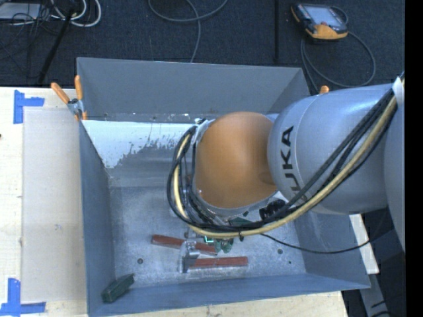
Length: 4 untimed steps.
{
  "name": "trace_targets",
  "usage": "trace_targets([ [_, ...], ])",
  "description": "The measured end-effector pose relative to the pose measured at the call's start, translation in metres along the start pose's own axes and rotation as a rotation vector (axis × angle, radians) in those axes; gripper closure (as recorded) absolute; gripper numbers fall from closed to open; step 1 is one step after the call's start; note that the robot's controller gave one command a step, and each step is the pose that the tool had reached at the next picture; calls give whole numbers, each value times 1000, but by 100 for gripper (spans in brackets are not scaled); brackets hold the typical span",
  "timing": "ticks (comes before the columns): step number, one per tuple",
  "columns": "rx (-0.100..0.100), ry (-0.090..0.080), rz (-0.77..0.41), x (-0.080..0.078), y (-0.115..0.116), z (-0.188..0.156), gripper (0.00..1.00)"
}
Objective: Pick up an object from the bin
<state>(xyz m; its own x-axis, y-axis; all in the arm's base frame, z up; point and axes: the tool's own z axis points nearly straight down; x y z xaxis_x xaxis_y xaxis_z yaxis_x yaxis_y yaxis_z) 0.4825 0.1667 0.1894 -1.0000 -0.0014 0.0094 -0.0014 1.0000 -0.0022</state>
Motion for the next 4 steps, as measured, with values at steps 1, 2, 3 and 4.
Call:
trace_targets([
  [1, -2, -7, 3, -2, -1, -3, 0],
  [2, -5, -11, -51, -51, -19, 114, 100],
  [3, -5, -11, -51, -51, -19, 114, 100],
  [4, -3, -14, -101, -59, -23, -50, 100],
])
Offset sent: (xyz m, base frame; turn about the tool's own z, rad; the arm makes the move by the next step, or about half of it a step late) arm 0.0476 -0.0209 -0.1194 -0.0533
